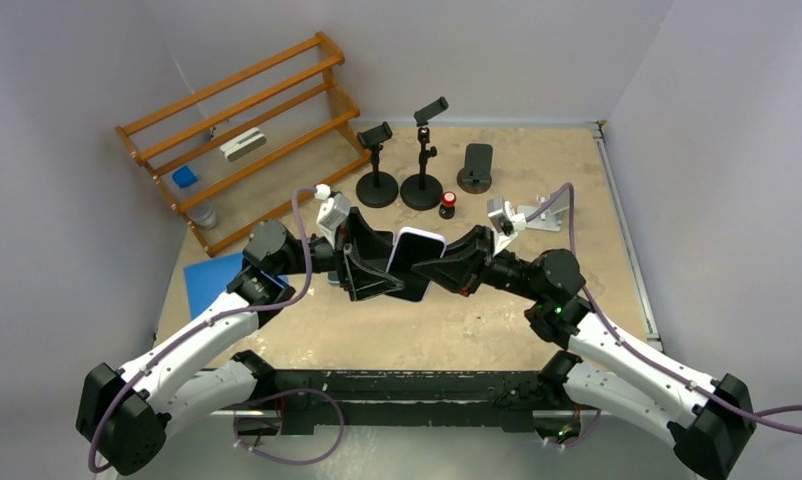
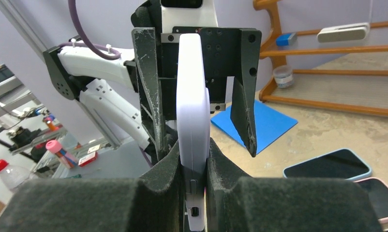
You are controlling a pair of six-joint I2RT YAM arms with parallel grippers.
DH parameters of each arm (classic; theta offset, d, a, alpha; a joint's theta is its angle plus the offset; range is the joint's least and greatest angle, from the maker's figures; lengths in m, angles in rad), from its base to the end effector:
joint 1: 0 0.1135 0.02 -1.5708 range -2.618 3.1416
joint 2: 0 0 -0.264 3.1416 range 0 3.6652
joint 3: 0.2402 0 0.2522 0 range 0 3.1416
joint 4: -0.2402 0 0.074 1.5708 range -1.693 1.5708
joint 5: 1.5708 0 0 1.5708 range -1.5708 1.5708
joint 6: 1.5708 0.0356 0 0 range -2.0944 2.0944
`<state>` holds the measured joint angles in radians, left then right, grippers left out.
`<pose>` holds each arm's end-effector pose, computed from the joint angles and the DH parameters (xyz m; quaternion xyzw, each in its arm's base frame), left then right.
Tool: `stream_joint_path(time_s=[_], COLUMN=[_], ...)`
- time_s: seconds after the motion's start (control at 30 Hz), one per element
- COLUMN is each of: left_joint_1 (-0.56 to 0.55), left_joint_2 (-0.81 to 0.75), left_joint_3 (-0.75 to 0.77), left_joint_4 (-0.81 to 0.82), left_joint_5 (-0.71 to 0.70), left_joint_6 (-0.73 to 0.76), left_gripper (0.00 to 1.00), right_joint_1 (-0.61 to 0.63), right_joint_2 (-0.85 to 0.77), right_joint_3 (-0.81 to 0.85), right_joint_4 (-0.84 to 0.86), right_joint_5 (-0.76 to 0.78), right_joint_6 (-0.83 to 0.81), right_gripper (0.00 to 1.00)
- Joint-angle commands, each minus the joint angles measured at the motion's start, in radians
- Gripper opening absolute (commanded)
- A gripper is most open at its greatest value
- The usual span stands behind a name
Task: Remove the phone from the phone stand
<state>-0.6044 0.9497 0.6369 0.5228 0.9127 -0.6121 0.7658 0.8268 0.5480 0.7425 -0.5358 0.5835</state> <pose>0.1581 -0.1434 0.3299 0.3404 0.5660 -0.6262 0.4142 0.1220 0.1426 0.3448 -0.2704 0.4844 0.6211 0.5537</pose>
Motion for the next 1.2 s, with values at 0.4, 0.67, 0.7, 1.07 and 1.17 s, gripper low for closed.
stream_joint_path(time_s=[0.4, 0.67, 0.7, 1.07, 1.17], left_joint_1=[-0.005, -0.004, -0.005, -0.008, -0.006], left_joint_2=[-0.094, -0.212, -0.216, -0.127, -0.11], left_joint_3=[0.101, 0.09, 0.091, 0.181, 0.206], left_joint_4=[-0.283, -0.394, -0.404, -0.52, -0.601], left_joint_5=[-0.404, -0.752, -0.773, -0.797, -0.868], left_joint_6=[0.102, 0.139, 0.141, 0.131, 0.115], left_gripper=[0.83, 0.84, 0.84, 0.82, 0.82], right_joint_1=[0.0, 0.0, 0.001, -0.056, -0.115], right_joint_2=[-0.146, -0.113, -0.089, 0.089, 0.11], right_joint_3=[0.099, 0.149, 0.162, 0.183, 0.163], right_joint_4=[-0.196, -0.371, -0.41, -0.624, -0.642], right_joint_5=[0.378, 0.598, 0.621, 0.659, 0.6], right_joint_6=[-0.097, -0.097, -0.093, -0.045, -0.035], right_gripper=[0.0, 0.0, 0.0, 0.0, 0.0])
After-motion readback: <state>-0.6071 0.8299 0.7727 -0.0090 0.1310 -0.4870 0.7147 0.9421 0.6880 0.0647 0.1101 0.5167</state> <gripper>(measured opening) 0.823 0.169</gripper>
